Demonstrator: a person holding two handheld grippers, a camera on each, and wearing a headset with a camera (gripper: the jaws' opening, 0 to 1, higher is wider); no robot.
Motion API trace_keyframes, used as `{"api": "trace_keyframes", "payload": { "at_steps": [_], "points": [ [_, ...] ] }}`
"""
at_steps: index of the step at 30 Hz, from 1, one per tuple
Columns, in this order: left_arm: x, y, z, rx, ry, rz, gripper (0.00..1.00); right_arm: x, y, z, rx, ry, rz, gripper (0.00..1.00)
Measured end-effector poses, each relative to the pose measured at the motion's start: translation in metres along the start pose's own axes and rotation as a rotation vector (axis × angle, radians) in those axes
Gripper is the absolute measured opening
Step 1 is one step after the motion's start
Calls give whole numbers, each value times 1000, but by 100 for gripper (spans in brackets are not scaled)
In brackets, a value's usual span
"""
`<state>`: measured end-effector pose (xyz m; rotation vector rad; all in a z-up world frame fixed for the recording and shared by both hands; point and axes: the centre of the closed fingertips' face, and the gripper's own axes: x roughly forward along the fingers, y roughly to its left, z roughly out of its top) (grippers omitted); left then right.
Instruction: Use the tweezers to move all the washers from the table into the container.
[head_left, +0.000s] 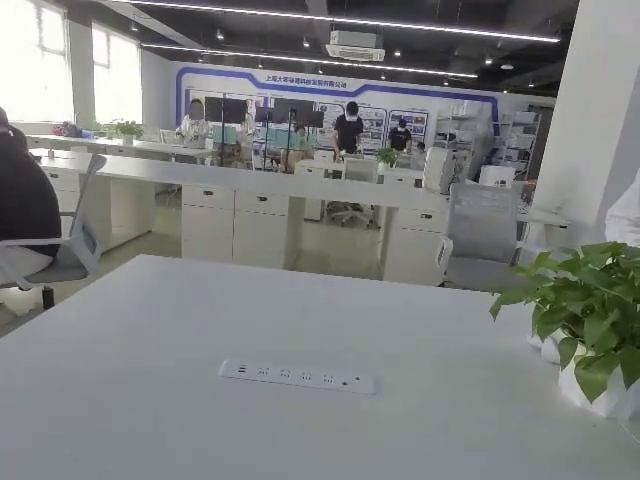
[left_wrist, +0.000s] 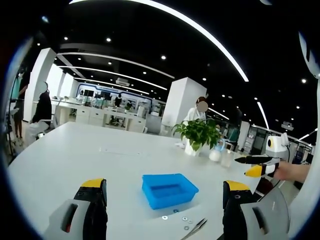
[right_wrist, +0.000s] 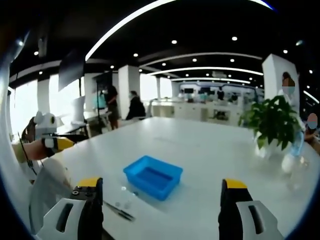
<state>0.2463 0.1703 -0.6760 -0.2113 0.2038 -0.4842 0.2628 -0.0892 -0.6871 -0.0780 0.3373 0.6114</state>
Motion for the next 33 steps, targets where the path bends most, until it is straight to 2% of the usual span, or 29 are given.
{"api": "trace_keyframes", "payload": {
  "at_steps": [25,28,30,33],
  "points": [
    [-1,7,-9,4,21,1,99,1,3,-1,4,12,-7,94],
    [0,4,-18,31,78,-32,99,3,6,-4,-33,29,13,92],
    [3,2,-23,67,118,-54,98,4,5,-12,-91,83,31,89],
    [3,-2,-40,131,221,-115,85,6,4,-29,-176,179,72,83]
  ]
}}
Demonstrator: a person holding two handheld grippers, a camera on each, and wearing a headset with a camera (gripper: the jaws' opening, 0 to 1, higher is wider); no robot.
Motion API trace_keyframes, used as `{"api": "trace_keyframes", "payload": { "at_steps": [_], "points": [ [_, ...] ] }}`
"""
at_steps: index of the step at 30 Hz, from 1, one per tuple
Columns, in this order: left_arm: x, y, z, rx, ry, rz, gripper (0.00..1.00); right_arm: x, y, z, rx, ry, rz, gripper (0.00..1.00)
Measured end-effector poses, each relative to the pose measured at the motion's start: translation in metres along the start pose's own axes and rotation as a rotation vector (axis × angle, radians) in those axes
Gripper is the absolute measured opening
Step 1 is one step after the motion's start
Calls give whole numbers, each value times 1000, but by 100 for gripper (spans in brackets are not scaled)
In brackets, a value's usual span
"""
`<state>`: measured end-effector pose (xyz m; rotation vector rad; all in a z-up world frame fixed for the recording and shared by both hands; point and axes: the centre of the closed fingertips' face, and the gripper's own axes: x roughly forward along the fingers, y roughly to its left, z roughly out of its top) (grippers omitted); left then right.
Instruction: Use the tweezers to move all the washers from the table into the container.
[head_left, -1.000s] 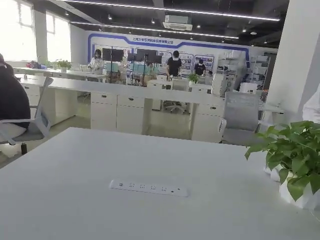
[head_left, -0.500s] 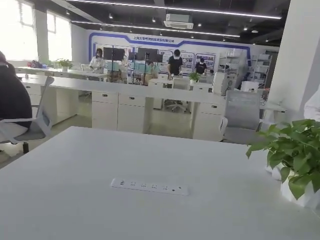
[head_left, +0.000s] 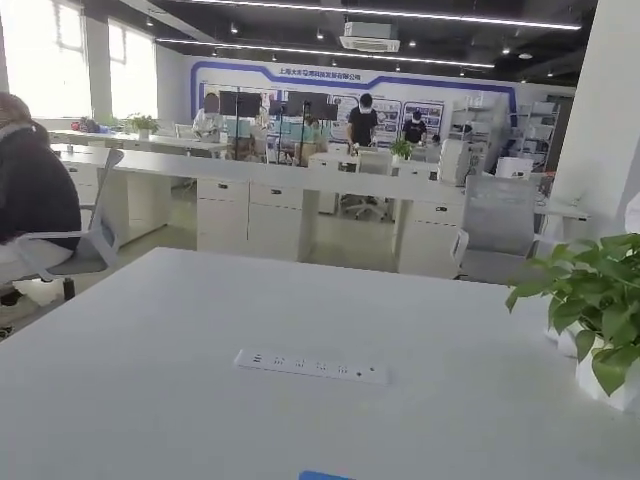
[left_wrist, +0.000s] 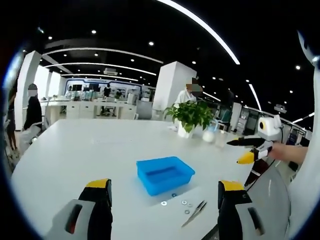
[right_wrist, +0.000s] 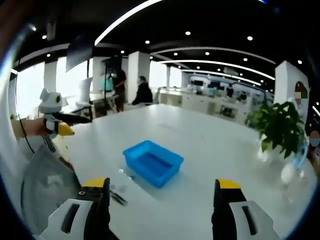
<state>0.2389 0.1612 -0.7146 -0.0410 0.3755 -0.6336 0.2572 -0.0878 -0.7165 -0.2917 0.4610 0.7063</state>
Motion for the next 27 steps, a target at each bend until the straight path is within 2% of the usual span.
{"api": "trace_keyframes", "payload": {
  "at_steps": [1,2,4,5,6,8,10,11,12,13,15,17,18,20,22,27],
  "points": [
    [2,-1,-5,21,28,-13,81,2,0,-4,-21,22,17,79],
    [5,-4,-13,57,70,-40,80,5,4,-9,-48,51,56,76],
    [9,-7,-23,97,119,-65,73,10,9,-15,-78,83,99,69],
    [13,-12,-30,107,156,-103,70,14,15,-20,-102,107,140,66],
    [15,-15,-35,107,183,-121,65,17,18,-22,-116,121,162,64],
    [22,-21,-42,147,217,-156,59,25,26,-31,-152,167,214,60],
    [27,-29,-54,158,277,-207,54,31,33,-39,-202,218,266,56],
    [31,-34,-59,166,308,-236,53,34,40,-45,-230,252,313,55],
    [33,-37,-62,168,321,-257,51,35,44,-48,-247,268,336,52],
    [36,-42,-67,171,352,-288,49,38,51,-50,-277,281,379,49],
    [40,-45,-71,189,375,-309,44,40,56,-57,-315,318,422,42],
    [44,-50,-80,209,426,-340,43,44,64,-64,-364,362,476,39],
    [45,-51,-86,249,457,-355,42,47,67,-68,-391,384,503,37],
    [46,-52,-95,289,505,-367,40,50,70,-72,-421,415,534,34],
    [47,-56,-102,312,535,-393,38,56,75,-75,-446,435,565,32],
    [51,-58,-111,363,579,-402,30,66,84,-79,-501,472,621,26]
  ]
}}
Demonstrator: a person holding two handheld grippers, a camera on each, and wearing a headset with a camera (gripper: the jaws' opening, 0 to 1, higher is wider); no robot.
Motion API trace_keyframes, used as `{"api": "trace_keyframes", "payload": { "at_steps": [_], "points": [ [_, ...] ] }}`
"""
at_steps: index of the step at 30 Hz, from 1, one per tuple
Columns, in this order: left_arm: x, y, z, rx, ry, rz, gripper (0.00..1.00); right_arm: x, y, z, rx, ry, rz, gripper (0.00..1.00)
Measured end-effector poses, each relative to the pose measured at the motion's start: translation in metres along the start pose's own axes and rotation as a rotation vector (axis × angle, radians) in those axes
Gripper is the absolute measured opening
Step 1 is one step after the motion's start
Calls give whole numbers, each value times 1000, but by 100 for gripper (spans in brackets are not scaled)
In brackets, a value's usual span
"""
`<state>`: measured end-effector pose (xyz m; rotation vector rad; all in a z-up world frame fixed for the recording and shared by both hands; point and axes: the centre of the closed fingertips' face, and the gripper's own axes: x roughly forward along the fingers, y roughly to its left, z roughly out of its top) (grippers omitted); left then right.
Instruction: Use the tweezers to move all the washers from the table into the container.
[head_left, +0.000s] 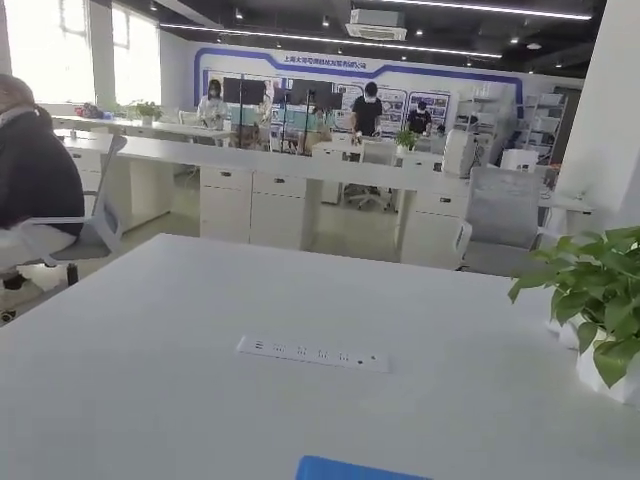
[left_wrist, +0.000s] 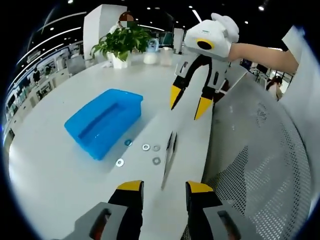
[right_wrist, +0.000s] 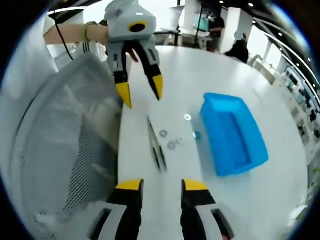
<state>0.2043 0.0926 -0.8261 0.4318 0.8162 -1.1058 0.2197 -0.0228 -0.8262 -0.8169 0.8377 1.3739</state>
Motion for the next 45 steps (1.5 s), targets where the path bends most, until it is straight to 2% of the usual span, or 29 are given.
{"api": "trace_keyframes", "payload": {
  "at_steps": [6,14,18,23,27,29,31,34,41,45],
  "points": [
    [10,3,-7,46,68,9,22,17,2,5,-51,47,52,22],
    [21,2,-14,88,128,0,13,33,2,10,-102,91,84,18],
    [25,2,-15,109,143,-3,9,39,3,15,-109,87,93,17],
    [30,4,-19,181,185,4,4,44,4,19,-120,84,99,15],
    [32,4,-23,215,201,5,1,46,4,21,-122,78,98,14],
    [33,7,-22,246,193,16,0,46,5,21,-125,73,98,14],
    [32,6,-22,246,195,14,0,47,5,21,-128,73,94,14],
    [27,3,-17,268,175,1,0,48,5,20,-129,68,91,14],
    [2,-1,11,335,110,5,0,44,8,21,-129,28,73,14],
    [-13,-2,24,352,84,5,0,39,9,26,-112,-10,55,13]
  ]
}}
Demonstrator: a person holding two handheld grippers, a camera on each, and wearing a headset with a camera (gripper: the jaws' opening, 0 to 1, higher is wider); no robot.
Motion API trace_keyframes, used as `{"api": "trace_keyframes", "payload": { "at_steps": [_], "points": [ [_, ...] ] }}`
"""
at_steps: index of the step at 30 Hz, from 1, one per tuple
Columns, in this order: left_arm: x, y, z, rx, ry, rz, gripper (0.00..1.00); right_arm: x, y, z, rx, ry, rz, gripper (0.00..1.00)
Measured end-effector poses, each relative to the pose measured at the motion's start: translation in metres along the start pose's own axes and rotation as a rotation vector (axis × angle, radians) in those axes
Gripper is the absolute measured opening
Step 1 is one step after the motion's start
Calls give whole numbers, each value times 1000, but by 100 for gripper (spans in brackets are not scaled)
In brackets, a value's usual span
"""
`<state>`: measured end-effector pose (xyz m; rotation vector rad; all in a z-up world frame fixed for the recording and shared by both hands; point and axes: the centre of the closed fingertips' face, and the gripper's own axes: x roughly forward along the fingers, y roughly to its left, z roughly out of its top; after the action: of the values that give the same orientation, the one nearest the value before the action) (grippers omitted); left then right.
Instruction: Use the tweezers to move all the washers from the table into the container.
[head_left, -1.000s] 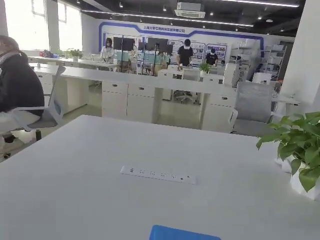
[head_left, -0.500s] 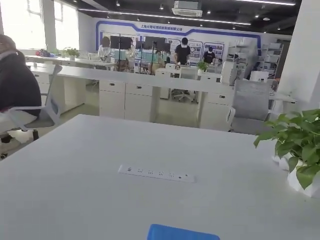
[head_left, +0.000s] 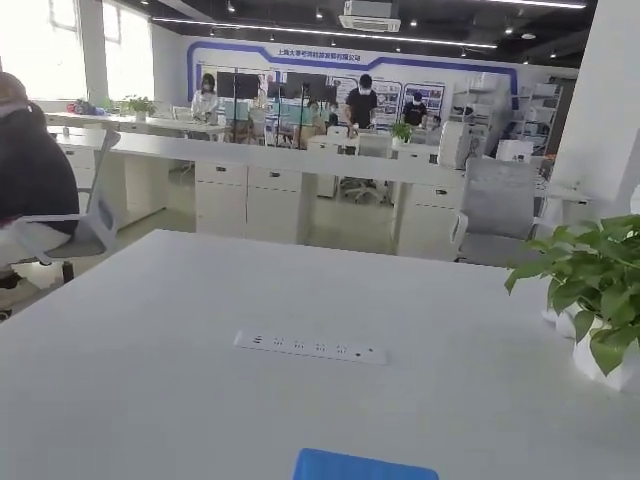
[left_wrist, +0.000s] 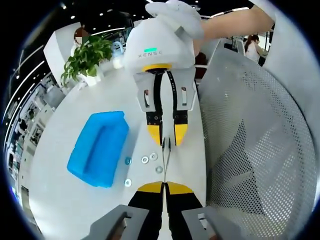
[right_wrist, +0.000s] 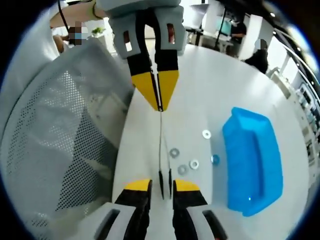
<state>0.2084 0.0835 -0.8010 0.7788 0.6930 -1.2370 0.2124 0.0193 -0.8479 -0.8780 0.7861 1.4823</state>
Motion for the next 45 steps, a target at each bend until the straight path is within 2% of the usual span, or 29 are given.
{"api": "trace_keyframes", "payload": {
  "at_steps": [7,12,16,22,26,30,34,40,45],
  "points": [
    [-20,5,22,41,-30,5,0,-2,-1,19,31,-94,-33,14],
    [-25,6,37,65,-56,-5,0,0,-3,33,34,-149,-57,14],
    [-27,7,44,80,-63,-7,0,1,-7,37,33,-168,-76,8],
    [-34,7,49,106,-71,-6,0,-4,-12,51,74,-244,-111,7],
    [-36,8,48,123,-61,-4,0,-4,-15,55,74,-264,-137,7],
    [-37,9,47,136,-49,-9,0,-2,-16,58,94,-289,-140,7],
    [-33,11,45,137,-32,-22,0,2,-15,58,111,-291,-124,7],
    [-32,17,47,106,-24,-35,0,9,-17,52,135,-277,-102,8],
    [-31,21,48,85,-8,-69,0,6,-16,58,151,-294,-64,12]
  ]
}}
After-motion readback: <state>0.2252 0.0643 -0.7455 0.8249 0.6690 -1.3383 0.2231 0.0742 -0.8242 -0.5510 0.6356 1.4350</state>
